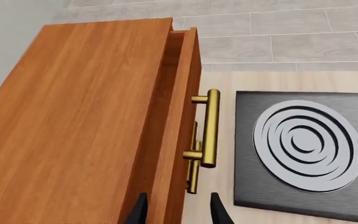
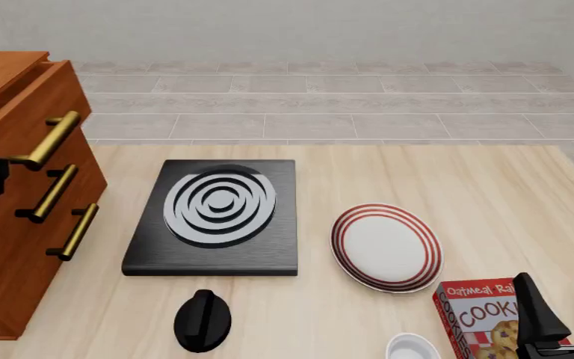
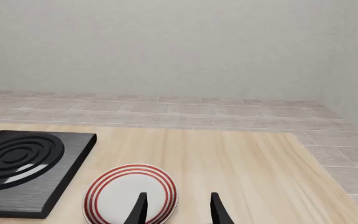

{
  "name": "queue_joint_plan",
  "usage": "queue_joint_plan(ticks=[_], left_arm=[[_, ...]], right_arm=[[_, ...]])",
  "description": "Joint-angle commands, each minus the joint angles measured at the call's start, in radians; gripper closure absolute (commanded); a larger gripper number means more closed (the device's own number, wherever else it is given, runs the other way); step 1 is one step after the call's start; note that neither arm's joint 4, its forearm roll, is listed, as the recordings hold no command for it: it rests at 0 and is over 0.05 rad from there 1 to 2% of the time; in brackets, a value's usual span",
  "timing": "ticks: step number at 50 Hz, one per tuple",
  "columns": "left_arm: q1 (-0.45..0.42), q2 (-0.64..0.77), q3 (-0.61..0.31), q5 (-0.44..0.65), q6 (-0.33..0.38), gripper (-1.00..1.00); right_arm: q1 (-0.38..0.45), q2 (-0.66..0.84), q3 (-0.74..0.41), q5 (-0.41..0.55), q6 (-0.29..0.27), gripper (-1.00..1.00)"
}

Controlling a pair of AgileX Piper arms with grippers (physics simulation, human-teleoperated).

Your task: Pick the akita bowl in the top layer of the wooden cabinet and place it on the plate.

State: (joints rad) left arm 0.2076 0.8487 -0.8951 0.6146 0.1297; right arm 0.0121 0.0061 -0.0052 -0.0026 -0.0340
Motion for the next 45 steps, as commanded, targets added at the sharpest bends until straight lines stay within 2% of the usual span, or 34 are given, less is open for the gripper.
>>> queue_joint_plan(ticks=[1,3,12,28,31,41,45], left_arm=[[-0.055,0.037,0.077,0.042,-0.062,-1.0],[-0.078,0.043,0.085,0.047,-0.096,-1.0],[-0.122,0.059,0.087,0.056,-0.157,-1.0],[-0.191,0.079,0.077,0.074,-0.205,-1.0],[-0.219,0.086,0.084,0.078,-0.233,-1.0],[-0.274,0.112,0.081,0.093,-0.245,-1.0],[-0.315,0.122,0.068,0.104,-0.289,-1.0]], right_arm=[[0.0,-0.001,-0.001,0.001,0.0,-1.0],[0.0,-0.002,-0.001,0.002,0.0,-1.0],[-0.001,-0.001,-0.002,0.002,0.0,-1.0],[-0.001,-0.003,-0.001,0.002,0.001,-1.0],[-0.001,-0.002,-0.001,0.001,-0.002,-1.0],[-0.001,-0.003,-0.001,0.002,0.0,-1.0],[-0.004,-0.002,-0.002,0.001,0.003,-1.0]])
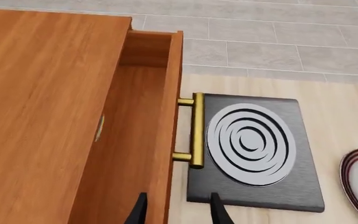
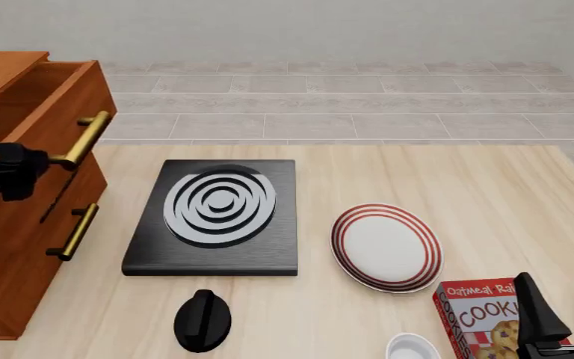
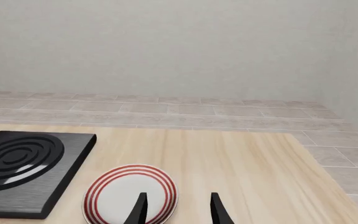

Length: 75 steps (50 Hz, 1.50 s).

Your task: Pick the akita bowl in the top layer of the wooden cabinet and place it on the plate.

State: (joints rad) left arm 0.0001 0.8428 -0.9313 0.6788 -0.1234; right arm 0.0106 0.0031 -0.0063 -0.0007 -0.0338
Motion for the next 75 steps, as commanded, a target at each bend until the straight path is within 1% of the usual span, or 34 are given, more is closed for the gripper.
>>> queue_joint_plan(ticks=[1,5,13,20,28,33,41,42,44,46,49,52,59,67,75], left_arm=[[-0.108,0.128,0.102,0.041,-0.032,-1.0],[-0.138,0.138,0.09,0.049,-0.046,-1.0],[-0.186,0.172,0.037,0.078,-0.049,-1.0],[-0.232,0.181,0.032,0.085,-0.084,-1.0],[-0.256,0.196,0.019,0.086,-0.104,-1.0],[-0.282,0.2,0.02,0.085,-0.132,-1.0],[-0.31,0.208,0.009,0.088,-0.157,-1.0],[-0.322,0.21,0.01,0.089,-0.17,-1.0],[-0.326,0.211,0.002,0.09,-0.169,-1.0],[-0.34,0.214,-0.007,0.092,-0.182,-1.0],[-0.343,0.222,-0.015,0.092,-0.186,-1.0],[-0.361,0.227,-0.018,0.088,-0.205,-1.0],[-0.365,0.232,-0.028,0.087,-0.222,-1.0],[-0.402,0.232,-0.054,0.087,-0.261,-1.0],[-0.409,0.237,-0.062,0.086,-0.256,-1.0]], right_arm=[[-0.002,0.002,-0.001,-0.002,0.003,-1.0],[0.0,0.007,-0.001,-0.007,0.004,-1.0],[-0.001,0.009,-0.003,-0.008,0.004,-1.0],[0.002,0.012,-0.002,-0.011,0.004,-1.0],[0.005,0.006,-0.002,-0.006,0.004,-1.0],[0.005,0.004,-0.002,-0.003,0.004,-1.0],[0.004,0.002,-0.002,-0.002,0.004,-1.0],[0.005,0.002,-0.002,-0.002,0.003,-1.0],[0.005,0.002,-0.002,-0.002,0.003,-1.0],[0.005,0.002,-0.002,-0.002,0.003,-1.0],[0.006,0.002,-0.002,-0.002,0.003,-1.0],[0.006,0.001,-0.002,-0.001,0.003,-1.0],[0.006,0.003,-0.002,-0.003,0.003,-1.0],[0.004,0.001,-0.003,-0.001,0.003,-1.0],[0.004,0.003,-0.003,-0.002,0.002,-1.0]])
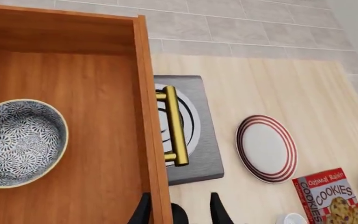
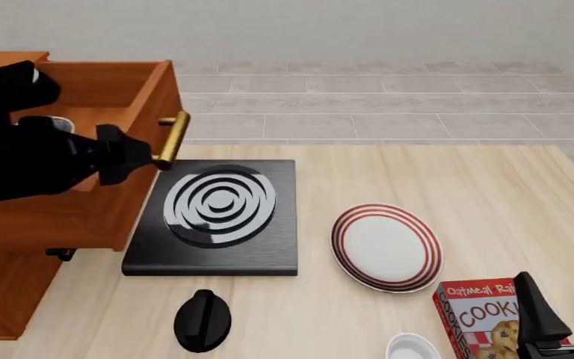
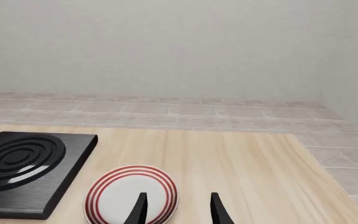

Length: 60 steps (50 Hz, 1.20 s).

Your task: Pick the akita bowl in the top layer of the wooden cabinet and place it on the plate.

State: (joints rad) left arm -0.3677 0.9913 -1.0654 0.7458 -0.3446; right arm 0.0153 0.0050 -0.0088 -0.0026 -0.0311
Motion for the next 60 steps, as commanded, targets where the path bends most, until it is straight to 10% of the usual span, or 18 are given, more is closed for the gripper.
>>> queue_joint_plan(ticks=[1,34,60], left_arm=[[-0.044,0.09,0.069,0.02,-0.036,-1.0],[0.023,0.119,-0.052,0.054,0.065,-1.0],[0.091,0.153,-0.354,0.17,0.15,-1.0]], right_arm=[[0.0,0.001,0.0,0.0,0.0,-1.0],[0.003,-0.001,0.001,-0.004,-0.028,-1.0],[0.005,-0.003,-0.002,-0.002,-0.027,-1.0]])
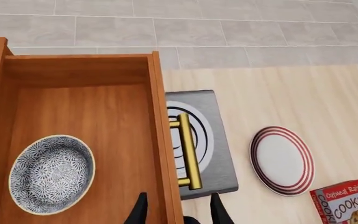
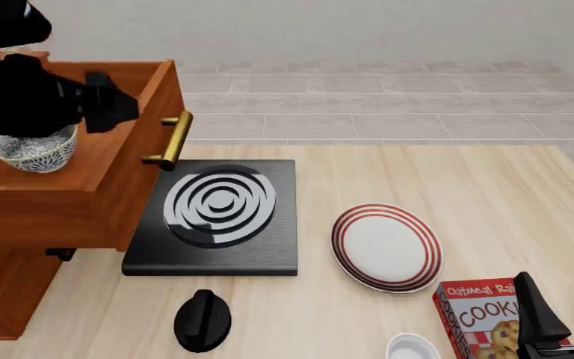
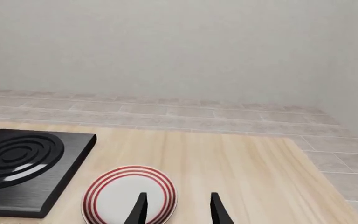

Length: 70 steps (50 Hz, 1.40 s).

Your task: Pick the akita bowl in the top layer of the wooden cabinet and place it on the plate.

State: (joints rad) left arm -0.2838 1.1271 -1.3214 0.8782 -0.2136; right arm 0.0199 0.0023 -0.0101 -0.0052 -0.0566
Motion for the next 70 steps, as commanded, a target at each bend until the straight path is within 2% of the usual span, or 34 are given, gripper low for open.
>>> queue_joint_plan(ticks=[1,12,21,30,35,41,59,63,70], left_arm=[[0.005,0.018,-0.101,0.04,0.019,-1.0],[0.015,0.021,-0.152,0.068,0.036,-1.0],[0.06,0.031,-0.184,0.101,0.088,-1.0],[0.16,0.054,-0.197,0.117,0.241,-1.0],[0.182,0.058,-0.215,0.128,0.257,-1.0],[0.245,0.053,-0.183,0.099,0.317,-1.0],[0.324,0.066,-0.1,0.057,0.37,-1.0],[0.329,0.076,-0.094,0.055,0.358,-1.0],[0.343,0.104,-0.105,0.056,0.379,-1.0]], right_arm=[[0.001,-0.001,0.0,0.0,-0.001,-1.0],[0.001,-0.001,0.0,0.0,-0.002,-1.0],[0.006,-0.001,0.002,-0.001,-0.004,-1.0],[0.003,-0.001,0.0,-0.001,0.0,-1.0],[0.004,-0.001,0.002,-0.001,-0.001,-1.0],[0.004,-0.001,0.001,-0.001,0.001,-1.0],[0.006,-0.001,-0.001,0.0,0.002,-1.0],[0.005,-0.001,-0.001,0.001,0.002,-1.0],[0.005,-0.001,-0.001,0.0,0.002,-1.0]])
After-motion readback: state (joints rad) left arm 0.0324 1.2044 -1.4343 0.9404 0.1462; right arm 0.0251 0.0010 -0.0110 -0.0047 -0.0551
